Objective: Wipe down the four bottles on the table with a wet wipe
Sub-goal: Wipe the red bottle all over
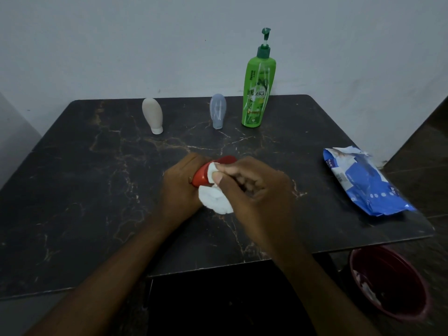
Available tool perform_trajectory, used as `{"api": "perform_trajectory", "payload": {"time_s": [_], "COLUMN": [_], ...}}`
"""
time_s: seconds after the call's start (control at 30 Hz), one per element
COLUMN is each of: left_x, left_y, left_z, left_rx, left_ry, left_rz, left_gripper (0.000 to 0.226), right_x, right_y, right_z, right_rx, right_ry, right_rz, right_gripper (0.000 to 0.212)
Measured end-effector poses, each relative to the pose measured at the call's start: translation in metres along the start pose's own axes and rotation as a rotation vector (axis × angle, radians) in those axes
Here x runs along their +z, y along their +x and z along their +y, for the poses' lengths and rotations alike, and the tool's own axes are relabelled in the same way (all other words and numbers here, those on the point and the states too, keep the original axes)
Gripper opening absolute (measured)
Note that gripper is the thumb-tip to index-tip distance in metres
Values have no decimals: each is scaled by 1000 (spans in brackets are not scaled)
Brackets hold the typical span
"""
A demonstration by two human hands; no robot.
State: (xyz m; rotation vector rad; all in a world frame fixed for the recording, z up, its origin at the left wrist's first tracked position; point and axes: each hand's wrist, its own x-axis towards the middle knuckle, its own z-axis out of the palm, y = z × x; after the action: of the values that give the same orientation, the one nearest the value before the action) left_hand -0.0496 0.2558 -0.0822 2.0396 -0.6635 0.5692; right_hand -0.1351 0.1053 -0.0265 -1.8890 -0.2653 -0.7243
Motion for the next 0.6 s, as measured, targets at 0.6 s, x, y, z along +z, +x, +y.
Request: {"api": "perform_trajectory", "payload": {"time_s": [0.6], "left_x": [-17], "left_y": [23], "left_z": [-22], "left_rx": [-929], "left_ry": [-1463], "left_rz": [318], "left_gripper": [57], "right_x": [11], "right_y": [-3], "right_z": [70], "right_rx": [489], "right_ry": [316], "right_rz": [-271], "right_gripper": [26]}}
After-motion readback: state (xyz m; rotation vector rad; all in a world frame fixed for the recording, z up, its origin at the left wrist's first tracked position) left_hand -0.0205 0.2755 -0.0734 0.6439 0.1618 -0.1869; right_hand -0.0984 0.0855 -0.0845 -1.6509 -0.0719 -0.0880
